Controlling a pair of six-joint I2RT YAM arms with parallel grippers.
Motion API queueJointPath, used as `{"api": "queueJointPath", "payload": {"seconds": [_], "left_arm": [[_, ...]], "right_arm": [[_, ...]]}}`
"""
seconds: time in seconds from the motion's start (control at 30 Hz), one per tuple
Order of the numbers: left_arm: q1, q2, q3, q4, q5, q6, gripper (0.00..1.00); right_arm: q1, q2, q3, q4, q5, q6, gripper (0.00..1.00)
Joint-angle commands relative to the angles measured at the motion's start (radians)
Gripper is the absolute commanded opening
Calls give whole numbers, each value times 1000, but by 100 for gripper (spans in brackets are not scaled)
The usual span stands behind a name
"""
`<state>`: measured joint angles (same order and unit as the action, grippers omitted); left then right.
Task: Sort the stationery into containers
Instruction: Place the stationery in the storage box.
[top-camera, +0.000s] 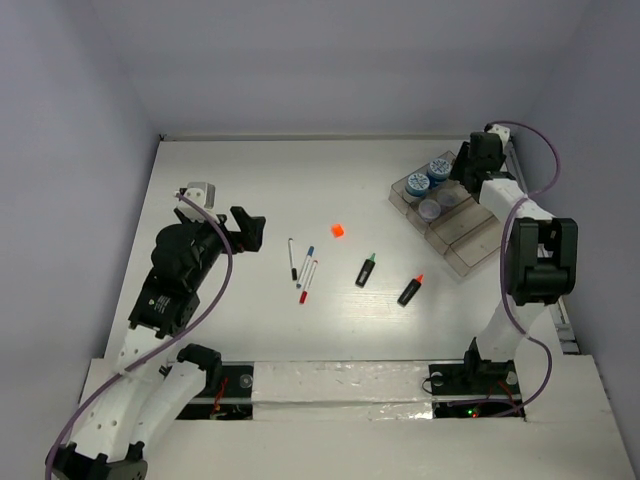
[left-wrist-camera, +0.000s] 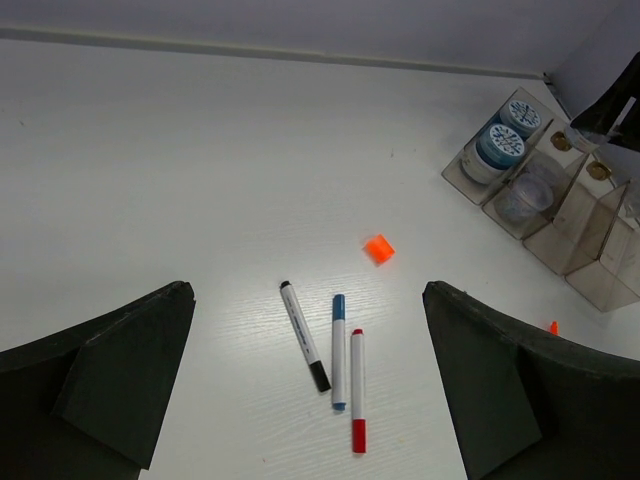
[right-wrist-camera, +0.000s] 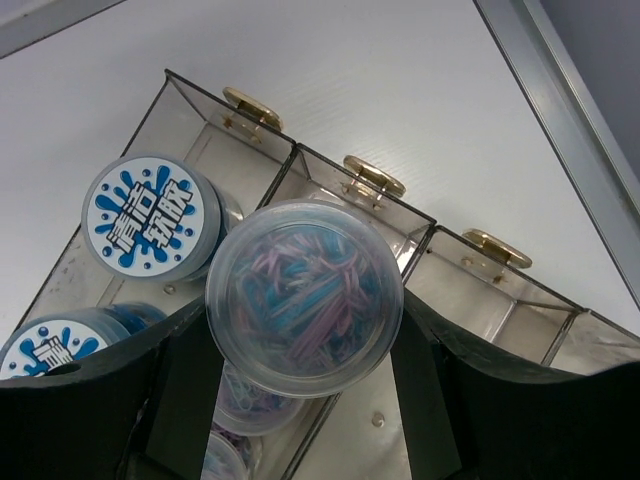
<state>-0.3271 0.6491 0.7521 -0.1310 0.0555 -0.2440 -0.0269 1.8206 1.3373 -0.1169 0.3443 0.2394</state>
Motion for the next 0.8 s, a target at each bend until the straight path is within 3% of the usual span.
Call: {"api": "queueJointPath", "payload": {"seconds": [0.0,0.23,0.33,0.37,0.47,0.67,0.77], "left_arm": [[-4,1,-2,53,18,3,99],[-4,-2,-2,50,17,5,99],[-4,-3,-3,48,12,6,99],[-4,-3,-3,50,12,6,99],[-4,-3,-2,50,15,6,99],[-4,-6,-3,50,15,5,99],[-4,-11,-2,50,17,5,99]], "right_arm": [[-17,11,48,65,19,-8,48],[-27,54,52,71,22,5,55],[-36,63,63,68,19,6,64],[-36,62,65,72,18,5,79],[-36,40,63,74,-2,6,100],[-36,-56,37,80,-100,26,100],[24,-104,0,74,-186,41,100]]}}
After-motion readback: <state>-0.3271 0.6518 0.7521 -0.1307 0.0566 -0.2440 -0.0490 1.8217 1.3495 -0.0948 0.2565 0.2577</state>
